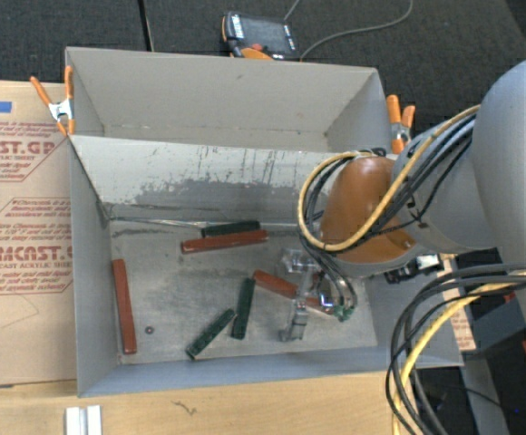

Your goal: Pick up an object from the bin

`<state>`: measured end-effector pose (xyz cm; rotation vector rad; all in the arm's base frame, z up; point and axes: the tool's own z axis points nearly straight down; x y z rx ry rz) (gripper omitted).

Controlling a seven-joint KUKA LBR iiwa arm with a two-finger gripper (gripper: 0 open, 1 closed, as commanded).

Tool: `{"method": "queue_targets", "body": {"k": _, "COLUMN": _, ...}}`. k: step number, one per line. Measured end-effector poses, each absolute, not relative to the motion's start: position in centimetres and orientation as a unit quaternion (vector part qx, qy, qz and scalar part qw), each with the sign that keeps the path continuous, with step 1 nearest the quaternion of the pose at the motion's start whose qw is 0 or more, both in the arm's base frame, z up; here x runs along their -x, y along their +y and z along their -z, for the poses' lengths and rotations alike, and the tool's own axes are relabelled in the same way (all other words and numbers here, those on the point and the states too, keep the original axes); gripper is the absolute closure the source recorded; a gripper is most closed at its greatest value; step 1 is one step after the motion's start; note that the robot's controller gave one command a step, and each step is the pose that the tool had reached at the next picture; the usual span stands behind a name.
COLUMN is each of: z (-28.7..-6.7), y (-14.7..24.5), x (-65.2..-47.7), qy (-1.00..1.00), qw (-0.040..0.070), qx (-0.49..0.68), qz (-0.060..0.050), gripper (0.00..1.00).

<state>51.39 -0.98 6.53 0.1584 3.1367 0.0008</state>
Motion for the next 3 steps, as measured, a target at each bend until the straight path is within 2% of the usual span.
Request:
{"method": "queue_targets", "body": {"k": 1, "z": -6.5, "y": -1.0, "x": -51.4, "qy": 0.999, "qw": 0.001, "qx": -0.051, "qz": 0.0, "gripper": 0.0}}
{"method": "queue_targets", "body": {"k": 2, "z": -6.6, "y": -0.9, "x": -51.5, "qy": 0.999, "qw": 0.001, "qx": -0.05, "qz": 0.0, "gripper": 1.0}}
{"method": "queue_targets", "body": {"k": 3, "z": -7.9, "y": -0.9, "x": -51.5, "qy": 0.999, "qw": 0.001, "qx": -0.051, "qz": 0.0, "gripper": 1.0}}
